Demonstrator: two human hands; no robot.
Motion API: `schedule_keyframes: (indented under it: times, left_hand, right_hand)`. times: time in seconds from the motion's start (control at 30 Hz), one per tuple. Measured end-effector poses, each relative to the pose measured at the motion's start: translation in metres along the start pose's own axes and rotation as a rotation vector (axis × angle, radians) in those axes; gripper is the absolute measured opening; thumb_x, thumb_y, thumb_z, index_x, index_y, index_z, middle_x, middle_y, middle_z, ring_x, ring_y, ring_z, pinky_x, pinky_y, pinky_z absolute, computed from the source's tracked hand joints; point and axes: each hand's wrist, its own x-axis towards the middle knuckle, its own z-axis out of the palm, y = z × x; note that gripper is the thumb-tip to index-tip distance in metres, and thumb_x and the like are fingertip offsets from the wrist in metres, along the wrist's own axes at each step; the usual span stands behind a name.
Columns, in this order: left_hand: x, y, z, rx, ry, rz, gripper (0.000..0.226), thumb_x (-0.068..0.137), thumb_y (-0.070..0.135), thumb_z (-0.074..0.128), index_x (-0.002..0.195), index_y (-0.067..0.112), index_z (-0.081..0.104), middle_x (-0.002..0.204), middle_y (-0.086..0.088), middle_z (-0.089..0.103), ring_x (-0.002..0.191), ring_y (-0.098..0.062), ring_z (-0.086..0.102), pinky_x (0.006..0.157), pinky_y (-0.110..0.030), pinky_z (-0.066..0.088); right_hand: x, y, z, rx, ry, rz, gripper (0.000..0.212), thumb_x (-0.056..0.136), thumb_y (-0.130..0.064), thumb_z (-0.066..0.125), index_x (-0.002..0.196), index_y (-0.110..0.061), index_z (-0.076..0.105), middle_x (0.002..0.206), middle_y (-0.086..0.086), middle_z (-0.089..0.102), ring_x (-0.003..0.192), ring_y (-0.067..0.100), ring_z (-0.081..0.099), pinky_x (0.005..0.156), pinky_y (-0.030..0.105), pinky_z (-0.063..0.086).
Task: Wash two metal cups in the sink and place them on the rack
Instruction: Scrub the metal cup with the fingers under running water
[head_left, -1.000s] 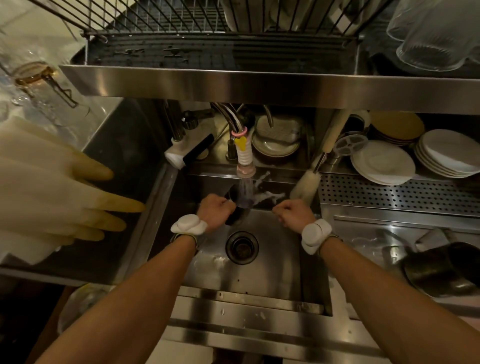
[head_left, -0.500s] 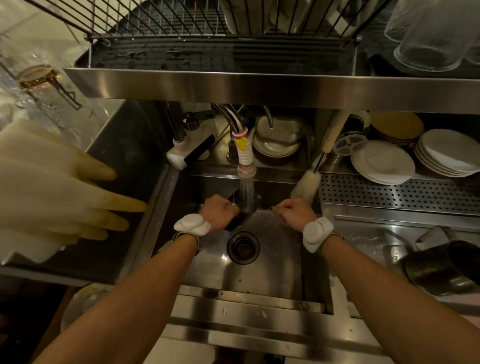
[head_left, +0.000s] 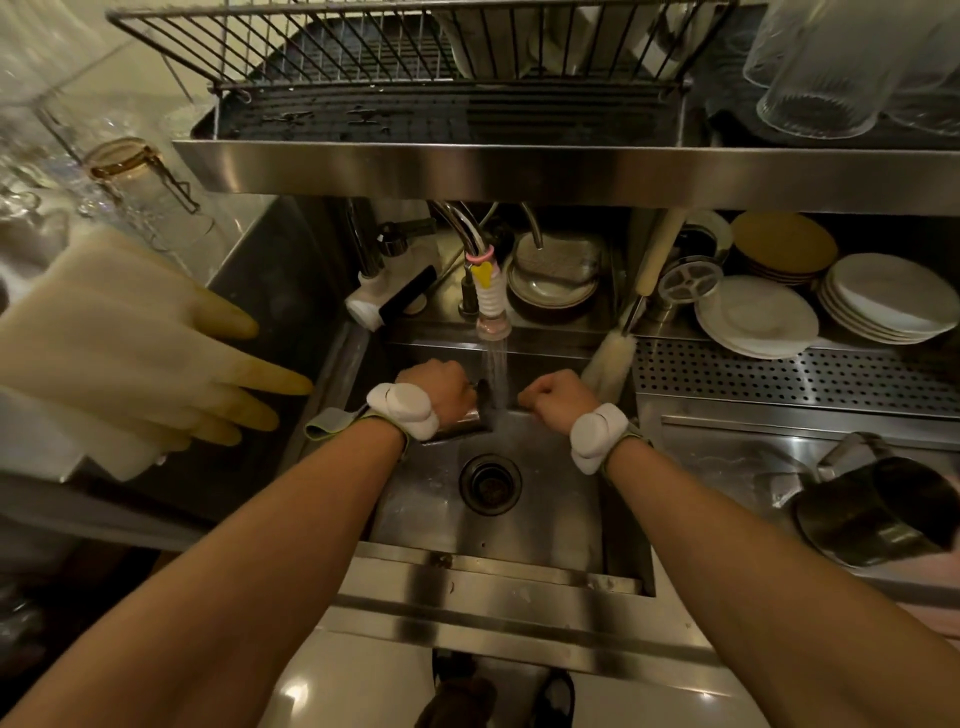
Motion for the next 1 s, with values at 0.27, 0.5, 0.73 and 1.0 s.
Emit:
schedule_keyframes:
  times: [0.27,0.5,0.73,1.0]
  left_hand:
    - [-0.006,0.002,-0.009,0.294,0.134,0.062,0.035,0.094,0.035,0.046,0.105,0.007,0.063,0.111,-0.017,0.066,0.1,-0.035,0.063,0.07,-0.033,0.039]
    - [-0.01,0.004,-0.01,0.402,0.142,0.089,0.029,0.094,0.028,0.046,0.103,0.009,0.065,0.109,-0.015,0.067,0.1,-0.034,0.063,0.078,-0.036,0.044]
    - [0.006,-0.009,0.001,-0.315,0.055,-0.095,0.033,0.095,0.031,0.047,0.093,0.007,0.069,0.097,-0.015,0.067,0.091,-0.031,0.064,0.075,-0.033,0.047]
    - [0.012,-0.011,0.032,-1.125,-0.004,-0.07,0.035,0.1,0.011,0.041,0.068,0.011,0.056,0.044,0.004,0.047,0.038,0.0,0.044,0.052,-0.02,0.036]
  right_hand:
    - [-0.007,0.002,-0.004,-0.017,-0.003,-0.031,0.018,0.089,-0.017,0.061,0.099,-0.008,0.073,0.1,0.012,0.072,0.096,0.024,0.066,0.083,0.029,0.05]
    - [-0.006,0.008,-0.008,-0.057,-0.032,-0.042,0.019,0.09,-0.02,0.06,0.099,-0.01,0.073,0.096,0.009,0.071,0.094,0.023,0.065,0.087,0.032,0.05]
    - [-0.005,0.016,-0.017,-0.087,-0.023,-0.027,0.022,0.091,-0.02,0.058,0.1,-0.007,0.073,0.106,0.011,0.071,0.102,0.024,0.064,0.09,0.033,0.049]
    - [-0.004,0.035,-0.012,-0.119,-0.043,0.032,0.021,0.091,-0.015,0.055,0.096,-0.004,0.072,0.099,0.016,0.071,0.092,0.029,0.065,0.088,0.041,0.052]
